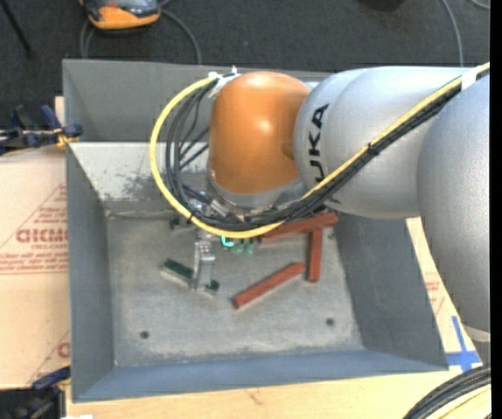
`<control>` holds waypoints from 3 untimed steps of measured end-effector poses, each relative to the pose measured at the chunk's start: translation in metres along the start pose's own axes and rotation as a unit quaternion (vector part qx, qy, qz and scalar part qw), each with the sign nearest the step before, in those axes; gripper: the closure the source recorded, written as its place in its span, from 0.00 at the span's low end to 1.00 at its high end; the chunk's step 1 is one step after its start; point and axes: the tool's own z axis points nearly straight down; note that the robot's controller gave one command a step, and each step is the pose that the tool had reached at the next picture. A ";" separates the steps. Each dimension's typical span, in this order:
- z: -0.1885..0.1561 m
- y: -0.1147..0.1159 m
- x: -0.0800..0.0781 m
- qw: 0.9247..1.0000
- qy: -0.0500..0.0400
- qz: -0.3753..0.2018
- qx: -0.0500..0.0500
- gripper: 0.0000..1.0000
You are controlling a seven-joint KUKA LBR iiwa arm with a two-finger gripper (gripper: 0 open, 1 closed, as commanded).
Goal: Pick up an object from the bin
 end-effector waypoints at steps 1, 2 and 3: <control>-0.003 -0.001 -0.001 1.000 -0.003 0.002 0.000 0.00; 0.015 -0.011 -0.003 0.998 -0.004 0.063 -0.001 0.00; 0.046 -0.028 -0.018 0.998 -0.004 0.060 0.001 0.00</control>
Offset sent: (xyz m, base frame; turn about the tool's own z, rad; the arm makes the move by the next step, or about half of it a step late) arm 0.0020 -0.0197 -0.0315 0.2225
